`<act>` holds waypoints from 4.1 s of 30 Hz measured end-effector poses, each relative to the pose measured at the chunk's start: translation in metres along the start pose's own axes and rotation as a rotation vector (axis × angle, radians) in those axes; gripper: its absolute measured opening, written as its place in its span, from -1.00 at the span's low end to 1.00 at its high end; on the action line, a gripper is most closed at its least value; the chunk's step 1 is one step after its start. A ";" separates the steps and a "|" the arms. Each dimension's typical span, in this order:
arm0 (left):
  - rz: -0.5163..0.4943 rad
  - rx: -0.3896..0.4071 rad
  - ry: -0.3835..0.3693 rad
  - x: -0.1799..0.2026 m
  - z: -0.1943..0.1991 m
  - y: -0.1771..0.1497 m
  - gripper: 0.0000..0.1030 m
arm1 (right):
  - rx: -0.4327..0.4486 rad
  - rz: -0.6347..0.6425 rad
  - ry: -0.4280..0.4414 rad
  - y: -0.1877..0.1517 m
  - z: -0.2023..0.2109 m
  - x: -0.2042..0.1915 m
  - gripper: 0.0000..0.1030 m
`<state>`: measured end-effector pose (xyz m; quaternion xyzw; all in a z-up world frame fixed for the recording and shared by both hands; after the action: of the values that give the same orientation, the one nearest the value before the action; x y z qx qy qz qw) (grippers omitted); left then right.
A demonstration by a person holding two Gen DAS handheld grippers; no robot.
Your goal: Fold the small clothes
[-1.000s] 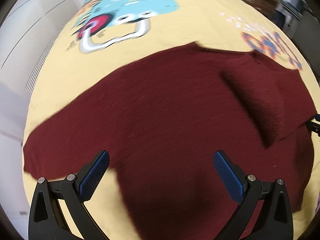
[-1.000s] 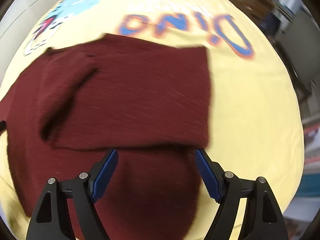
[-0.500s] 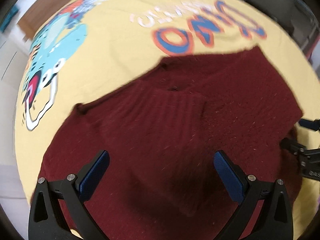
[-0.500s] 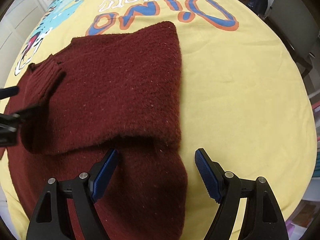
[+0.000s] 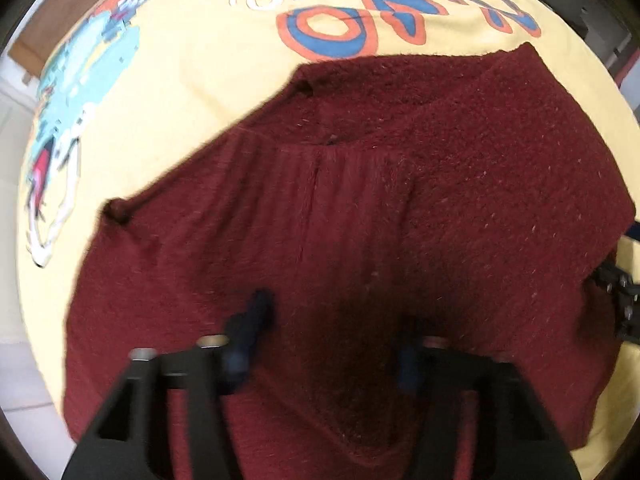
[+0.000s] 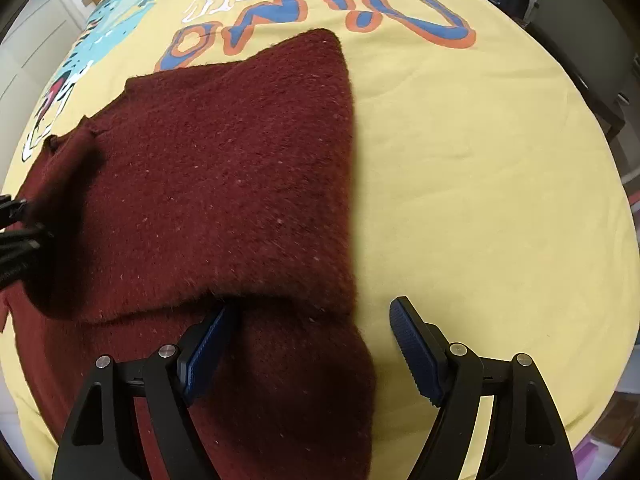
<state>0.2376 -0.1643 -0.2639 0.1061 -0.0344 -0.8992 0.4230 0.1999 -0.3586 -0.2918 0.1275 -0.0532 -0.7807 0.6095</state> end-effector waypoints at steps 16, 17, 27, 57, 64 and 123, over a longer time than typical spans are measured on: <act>0.228 0.197 0.000 -0.126 0.051 -0.065 -0.73 | 0.005 0.023 -0.014 0.011 0.009 -0.017 -0.62; 0.244 0.204 -0.003 -0.130 0.053 -0.072 -0.73 | 0.008 0.032 -0.022 0.011 0.009 -0.018 -0.62; 0.412 0.186 -0.068 -0.109 0.036 -0.102 -0.62 | -0.015 0.081 -0.042 0.001 0.008 -0.029 -0.59; 0.590 -0.005 -0.121 -0.175 0.010 -0.143 0.74 | 0.009 0.083 -0.053 -0.034 0.071 -0.005 0.50; 0.495 0.046 -0.144 -0.147 0.029 -0.132 -0.69 | 0.019 -0.017 0.017 -0.024 0.076 0.000 0.50; 0.389 0.216 0.041 -0.095 0.030 -0.100 0.98 | 0.168 0.301 -0.027 -0.012 0.006 -0.161 0.99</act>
<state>0.2140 -0.0282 -0.2342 0.1604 -0.1417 -0.7895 0.5752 0.2232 -0.2005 -0.2672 0.1580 -0.1448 -0.6749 0.7061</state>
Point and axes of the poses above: each gripper's, at about its wrist camera, not at the fingertips, and z roughly against the way its jaws point, x to its right, y to its top, the point moved 10 cm from there along -z, roughly the way its jaws point, and after that the axes turned 3 degrees about -z, right-handed, at the moved point
